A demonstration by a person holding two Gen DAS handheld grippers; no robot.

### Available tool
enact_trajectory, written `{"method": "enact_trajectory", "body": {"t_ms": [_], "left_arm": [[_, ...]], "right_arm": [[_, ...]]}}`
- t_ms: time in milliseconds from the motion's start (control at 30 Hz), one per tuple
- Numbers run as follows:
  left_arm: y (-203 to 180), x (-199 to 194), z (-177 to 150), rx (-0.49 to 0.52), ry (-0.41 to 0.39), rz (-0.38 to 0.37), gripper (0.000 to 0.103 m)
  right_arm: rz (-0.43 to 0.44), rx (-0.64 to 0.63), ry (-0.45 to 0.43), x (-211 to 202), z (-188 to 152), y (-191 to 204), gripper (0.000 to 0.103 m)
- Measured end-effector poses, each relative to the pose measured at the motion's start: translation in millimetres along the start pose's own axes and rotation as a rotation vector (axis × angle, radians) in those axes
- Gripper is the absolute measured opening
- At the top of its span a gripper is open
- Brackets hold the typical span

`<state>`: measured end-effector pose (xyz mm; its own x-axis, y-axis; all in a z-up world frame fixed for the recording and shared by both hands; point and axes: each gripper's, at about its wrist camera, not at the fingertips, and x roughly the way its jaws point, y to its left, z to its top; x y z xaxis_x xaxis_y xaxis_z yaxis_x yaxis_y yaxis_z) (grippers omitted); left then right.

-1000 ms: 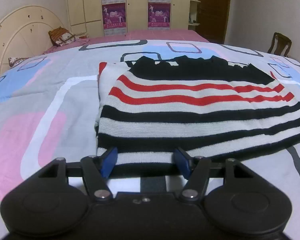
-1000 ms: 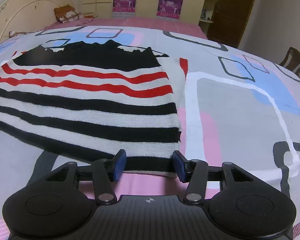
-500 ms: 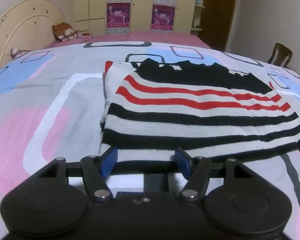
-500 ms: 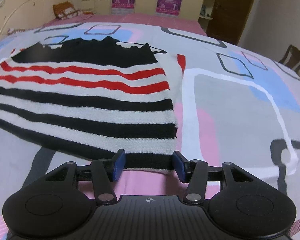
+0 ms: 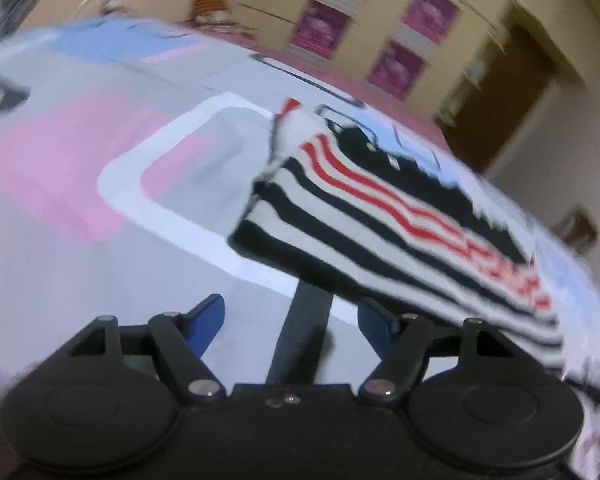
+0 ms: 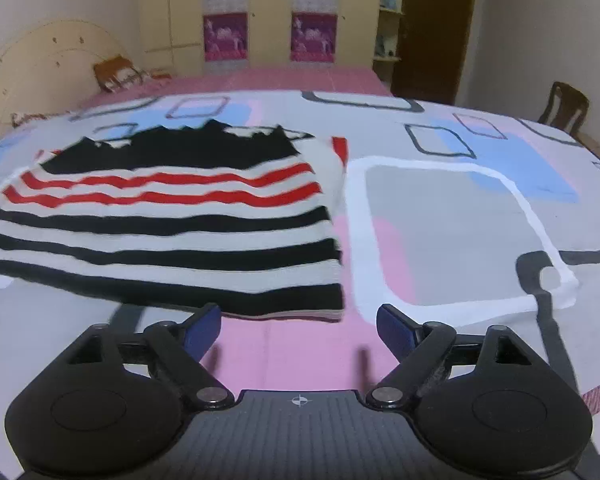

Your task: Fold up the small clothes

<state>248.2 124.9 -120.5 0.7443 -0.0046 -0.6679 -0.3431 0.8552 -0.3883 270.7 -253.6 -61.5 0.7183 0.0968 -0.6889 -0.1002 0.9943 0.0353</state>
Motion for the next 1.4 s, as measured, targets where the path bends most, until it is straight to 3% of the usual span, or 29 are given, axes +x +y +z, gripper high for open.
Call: {"method": "enact_trajectory", "body": {"t_ms": [100, 167, 200, 233, 267, 333, 467, 733, 800, 833, 867, 933, 1033, 1133, 1200, 1267, 1400], "left_arm": [[7.4, 3.6, 2.9, -0.114, -0.024, -0.051, 0.071], [11.6, 9.4, 5.0, -0.189, -0.034, -0.090, 0.070], [12.8, 13.2, 5.5, -0.221, -0.036, -0.105, 0.069], [14.0, 17.3, 6.2, -0.250, -0.041, -0.117, 0.069], [14.8, 21.4, 6.9, -0.272, -0.047, -0.127, 0.067], [14.4, 30.0, 11.0, -0.278, -0.068, -0.116, 0.058], [19.6, 50.3, 19.7, -0.330, -0.093, -0.133, 0.049], [29.5, 77.9, 35.1, -0.484, -0.151, -0.187, 0.047], [29.1, 84.6, 40.9, -0.494, -0.147, -0.188, 0.041], [29.1, 88.9, 44.3, -0.491, -0.133, -0.183, 0.027], [30.2, 92.8, 46.9, -0.489, -0.110, -0.183, 0.020], [34.3, 87.3, 49.7, -0.541, -0.125, -0.232, 0.018], [24.0, 72.7, 53.5, -0.464, -0.165, -0.271, 0.019], [35.2, 93.3, 47.6, -0.460, -0.070, -0.182, 0.018], [42.4, 96.1, 42.8, -0.483, -0.076, -0.216, 0.018], [35.1, 93.9, 44.6, -0.430, -0.076, -0.190, 0.019], [31.6, 96.1, 45.0, -0.435, -0.078, -0.167, 0.018]], "right_arm": [[0.031, 0.033, -0.025, -6.0, -1.8, 5.4, 0.081], [0.057, 0.047, -0.033, -5.8, 1.3, 7.8, 0.043], [0.072, 0.059, -0.023, -3.6, 3.4, 8.9, 0.033], [0.091, 0.074, -0.012, -0.6, 6.0, 9.5, 0.015], [0.115, 0.093, -0.006, 2.2, 9.4, 10.5, 0.009], [0.142, 0.118, -0.004, 7.1, 16.3, 13.1, 0.009], [0.172, 0.115, -0.001, 18.7, 32.8, 26.0, 0.009], [0.228, 0.124, 0.011, 55.5, 72.5, 61.1, 0.009], [0.234, 0.109, 0.022, 67.1, 80.1, 71.0, 0.009], [0.237, 0.102, 0.026, 71.6, 82.4, 74.9, 0.009], [0.240, 0.091, 0.030, 76.7, 85.2, 80.3, 0.009], [0.240, 0.078, 0.041, 84.4, 88.1, 88.4, 0.009], [0.247, 0.065, 0.025, 86.9, 90.6, 98.1, 0.009], [0.255, 0.051, 0.034, 98.1, 90.3, 108.0, 0.009], [0.241, 0.016, 0.065, 109.8, 87.5, 115.9, 0.008], [0.199, -0.029, 0.076, 118.3, 84.6, 123.6, 0.007], [0.191, -0.042, 0.091, 115.8, 90.5, 126.3, 0.007]]}}
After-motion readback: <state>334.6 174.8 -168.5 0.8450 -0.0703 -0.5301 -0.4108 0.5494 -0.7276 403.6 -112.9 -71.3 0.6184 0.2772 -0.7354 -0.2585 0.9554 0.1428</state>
